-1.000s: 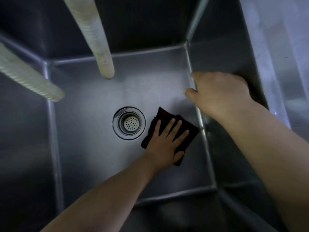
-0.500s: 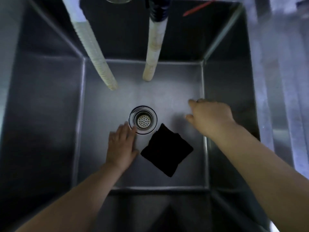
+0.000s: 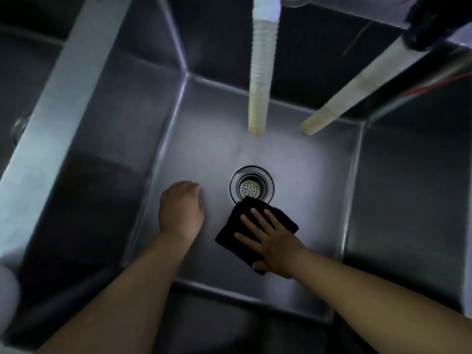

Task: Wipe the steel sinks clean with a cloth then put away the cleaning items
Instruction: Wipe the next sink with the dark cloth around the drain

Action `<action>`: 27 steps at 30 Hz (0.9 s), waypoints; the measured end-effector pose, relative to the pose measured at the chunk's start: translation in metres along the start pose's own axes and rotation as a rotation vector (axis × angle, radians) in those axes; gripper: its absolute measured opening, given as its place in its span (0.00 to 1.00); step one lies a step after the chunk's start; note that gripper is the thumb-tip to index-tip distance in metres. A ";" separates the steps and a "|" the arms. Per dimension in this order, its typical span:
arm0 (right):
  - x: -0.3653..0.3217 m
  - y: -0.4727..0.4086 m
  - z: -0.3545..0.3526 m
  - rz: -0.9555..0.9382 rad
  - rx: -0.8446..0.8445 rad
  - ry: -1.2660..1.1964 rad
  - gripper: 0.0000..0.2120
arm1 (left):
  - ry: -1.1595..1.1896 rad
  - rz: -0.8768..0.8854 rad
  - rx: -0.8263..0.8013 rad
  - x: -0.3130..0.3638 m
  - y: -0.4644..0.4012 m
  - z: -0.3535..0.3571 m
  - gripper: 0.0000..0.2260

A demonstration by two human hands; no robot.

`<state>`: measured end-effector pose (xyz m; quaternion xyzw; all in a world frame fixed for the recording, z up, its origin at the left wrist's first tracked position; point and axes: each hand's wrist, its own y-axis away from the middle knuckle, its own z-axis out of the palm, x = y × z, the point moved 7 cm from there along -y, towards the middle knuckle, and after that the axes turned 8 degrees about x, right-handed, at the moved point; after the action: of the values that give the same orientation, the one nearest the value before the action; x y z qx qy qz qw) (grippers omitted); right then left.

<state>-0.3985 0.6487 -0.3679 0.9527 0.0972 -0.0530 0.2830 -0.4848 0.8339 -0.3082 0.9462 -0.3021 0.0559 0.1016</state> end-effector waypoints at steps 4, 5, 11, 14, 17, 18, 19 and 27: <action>-0.014 -0.049 -0.029 0.019 0.243 0.008 0.36 | -0.028 -0.164 0.047 -0.035 -0.009 -0.006 0.11; -0.015 -0.064 -0.039 0.029 0.308 0.006 0.36 | -0.035 -0.192 0.039 -0.041 -0.010 -0.006 0.11; 0.030 -0.157 -0.091 0.174 0.404 -0.013 0.36 | -0.048 -0.239 0.020 -0.045 -0.012 -0.002 0.11; 0.085 -0.181 -0.115 0.331 0.439 -0.014 0.35 | -0.062 -0.245 0.025 -0.048 -0.013 -0.001 0.14; 0.138 -0.189 -0.135 0.494 0.497 -0.091 0.34 | -0.074 -0.237 0.044 -0.050 -0.018 -0.002 0.13; 0.149 -0.191 -0.140 0.542 0.505 -0.107 0.34 | -0.073 -0.239 0.052 -0.050 -0.020 -0.003 0.13; 0.155 -0.195 -0.143 0.578 0.498 -0.116 0.34 | -0.066 -0.246 0.062 -0.051 -0.022 -0.004 0.13; 0.093 -0.194 -0.121 0.431 0.455 -0.007 0.34 | -0.026 -0.306 0.081 -0.057 -0.027 -0.007 0.13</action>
<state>-0.3439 0.8886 -0.3841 0.9901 -0.1221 -0.0153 0.0675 -0.5161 0.8887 -0.3151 0.9851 -0.1534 0.0396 0.0665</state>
